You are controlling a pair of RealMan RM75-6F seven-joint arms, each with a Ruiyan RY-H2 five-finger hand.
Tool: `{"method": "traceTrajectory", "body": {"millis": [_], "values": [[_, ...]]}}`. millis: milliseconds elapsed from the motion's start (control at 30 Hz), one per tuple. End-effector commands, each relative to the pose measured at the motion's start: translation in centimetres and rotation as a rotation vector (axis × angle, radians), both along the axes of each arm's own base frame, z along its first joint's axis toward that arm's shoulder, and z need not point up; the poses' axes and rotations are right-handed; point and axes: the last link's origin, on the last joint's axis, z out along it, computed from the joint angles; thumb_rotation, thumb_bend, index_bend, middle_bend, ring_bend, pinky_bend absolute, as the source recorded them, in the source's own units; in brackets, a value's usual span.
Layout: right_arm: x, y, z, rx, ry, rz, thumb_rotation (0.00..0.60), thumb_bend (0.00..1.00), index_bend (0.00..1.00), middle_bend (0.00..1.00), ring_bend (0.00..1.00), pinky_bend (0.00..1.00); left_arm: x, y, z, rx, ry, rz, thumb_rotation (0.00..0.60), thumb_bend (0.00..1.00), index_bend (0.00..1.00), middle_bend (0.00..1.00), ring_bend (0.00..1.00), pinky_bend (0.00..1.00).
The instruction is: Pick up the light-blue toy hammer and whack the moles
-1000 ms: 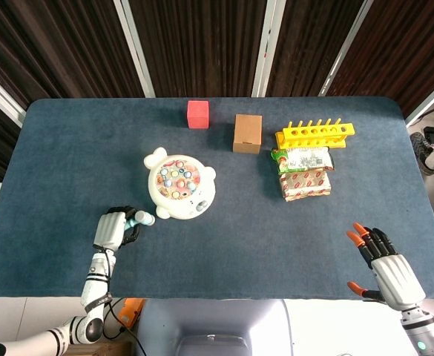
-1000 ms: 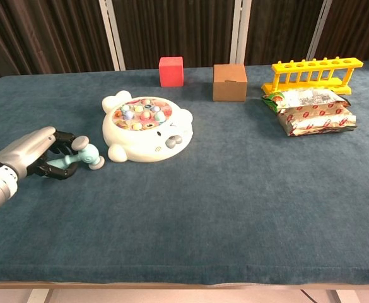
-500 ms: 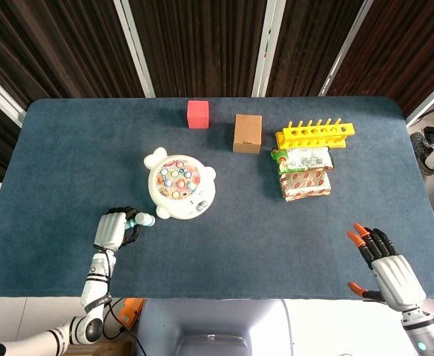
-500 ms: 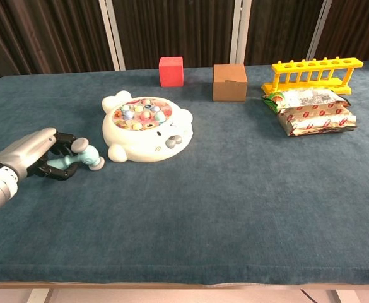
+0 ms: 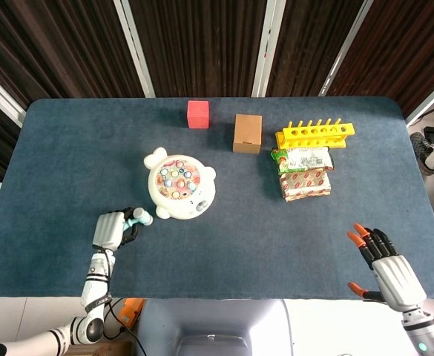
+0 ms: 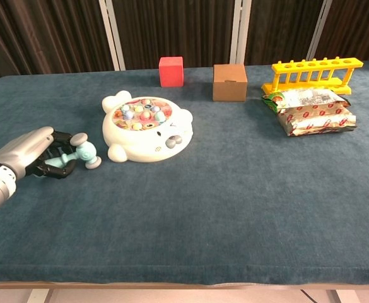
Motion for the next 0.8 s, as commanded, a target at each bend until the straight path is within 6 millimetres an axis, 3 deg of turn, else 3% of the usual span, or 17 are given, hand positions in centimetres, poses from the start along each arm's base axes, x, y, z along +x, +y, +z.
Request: {"method": "traceTrajectory", "body": {"millis": [33,300,400,600,800], "values": [[0.0,0.0,0.0,0.001,0.0,0.0,0.6,0.22,0.0,0.0,0.0,0.0,0.0,-0.1,0.1,0.011,-0.005,-0.005,0.6,0.64,0.63,0.62,0.53,0.53],[0.0,0.1,0.0,0.003,0.0,0.001,0.6,0.22,0.0,0.0,0.0,0.0,0.2,-0.4,0.7,0.052,-0.059,-0.035,0.6,0.72,0.64,0.65,0.56,0.58],[0.0,0.1,0.1,0.003,0.002,0.0,0.6,0.22,0.0,0.0,0.0,0.0,0.4,-0.4,1.5,0.096,-0.108,-0.06,0.6,0.74,0.62,0.67,0.59,0.67],[0.0,0.2,0.1,0.004,0.002,0.0,0.6,0.22,0.0,0.0,0.0,0.0,0.7,0.2,3.2,0.161,-0.162,-0.114,0.6,0.77,0.6,0.71,0.71,0.99],[0.0,0.3,0.3,0.005,0.0,0.0,0.6,0.22,0.0,0.0,0.0,0.0,2.5,2.3,4.2,0.185,-0.132,-0.163,0.6,0.79,0.6,0.75,0.81,1.0]]}}
